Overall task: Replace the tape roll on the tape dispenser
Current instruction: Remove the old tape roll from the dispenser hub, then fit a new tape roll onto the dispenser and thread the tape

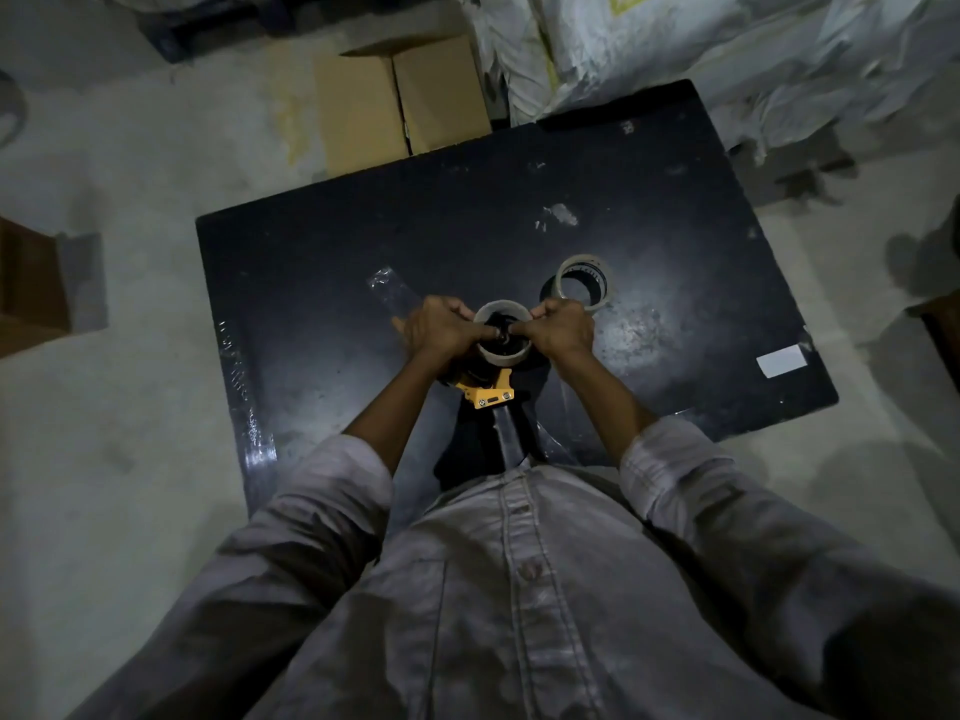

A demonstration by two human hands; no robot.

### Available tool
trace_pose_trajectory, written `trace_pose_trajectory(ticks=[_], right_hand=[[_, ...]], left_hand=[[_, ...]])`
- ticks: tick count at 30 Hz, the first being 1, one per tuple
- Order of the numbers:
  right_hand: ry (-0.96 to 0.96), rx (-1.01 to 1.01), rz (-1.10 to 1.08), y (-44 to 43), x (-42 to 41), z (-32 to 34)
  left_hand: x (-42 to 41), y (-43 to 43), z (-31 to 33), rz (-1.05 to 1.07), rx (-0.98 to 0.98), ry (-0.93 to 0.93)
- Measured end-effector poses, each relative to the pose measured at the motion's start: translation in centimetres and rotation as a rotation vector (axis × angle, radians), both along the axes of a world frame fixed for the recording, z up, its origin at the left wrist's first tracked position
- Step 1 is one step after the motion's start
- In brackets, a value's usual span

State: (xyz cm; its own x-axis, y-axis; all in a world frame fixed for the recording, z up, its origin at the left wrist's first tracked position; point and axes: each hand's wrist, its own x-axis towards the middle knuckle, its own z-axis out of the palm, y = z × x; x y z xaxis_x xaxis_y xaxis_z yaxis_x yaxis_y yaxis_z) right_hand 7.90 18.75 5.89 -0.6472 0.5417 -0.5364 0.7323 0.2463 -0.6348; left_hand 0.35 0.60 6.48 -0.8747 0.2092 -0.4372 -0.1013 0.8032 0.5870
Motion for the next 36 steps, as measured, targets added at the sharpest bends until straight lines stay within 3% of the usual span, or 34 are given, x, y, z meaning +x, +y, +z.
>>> trace_pose_trajectory(ticks=[3, 6, 9, 12, 17, 20, 24, 26, 28, 32, 36], right_hand=[[0.059, -0.232, -0.052, 1.2, 0.8, 1.3], [0.156, -0.568, -0.067, 1.9, 2.7, 4.0], [0.262, -0.600, -0.060, 3.3, 4.7, 4.6], [0.352, -0.578, -0.184, 5.7, 7.4, 4.1], [0.332, -0.370, -0.437, 9.0, 12.3, 1.5], [0.254, -0.234, -0.429, 9.0, 13.7, -0.4], [0.169, -0.143, -0.309, 9.2, 13.7, -1.5], [0.120, 0.042, -0.242, 9.8, 12.7, -1.5], [0.134, 0.196, -0.167, 10.2, 11.0, -0.3], [0.246, 0.294, 0.054, 10.4, 5.8, 1.7], [0.098, 0.368, 0.390, 10.7, 1.1, 0.0]], left_hand=[[0.1, -0.9, 0.7, 0.050, 0.265, -0.131], [0.6, -1.9, 2.4, 0.087, 0.393, -0.171], [1.7, -1.5, 3.3, 0.070, 0.420, -0.125], [3.4, 0.6, 3.5, -0.002, 0.499, -0.111], [5.9, 2.6, 1.5, -0.030, 0.476, -0.069], [6.8, 2.6, 0.9, -0.070, 0.420, 0.028], [7.0, 2.1, 0.3, -0.126, 0.365, 0.251], [6.7, 1.9, -0.2, -0.109, 0.355, 0.288], [6.5, 1.7, -0.4, -0.089, 0.345, 0.294], [5.8, 2.2, 0.6, -0.061, 0.357, 0.280], [4.4, 2.1, 0.8, -0.046, 0.262, 0.265]])
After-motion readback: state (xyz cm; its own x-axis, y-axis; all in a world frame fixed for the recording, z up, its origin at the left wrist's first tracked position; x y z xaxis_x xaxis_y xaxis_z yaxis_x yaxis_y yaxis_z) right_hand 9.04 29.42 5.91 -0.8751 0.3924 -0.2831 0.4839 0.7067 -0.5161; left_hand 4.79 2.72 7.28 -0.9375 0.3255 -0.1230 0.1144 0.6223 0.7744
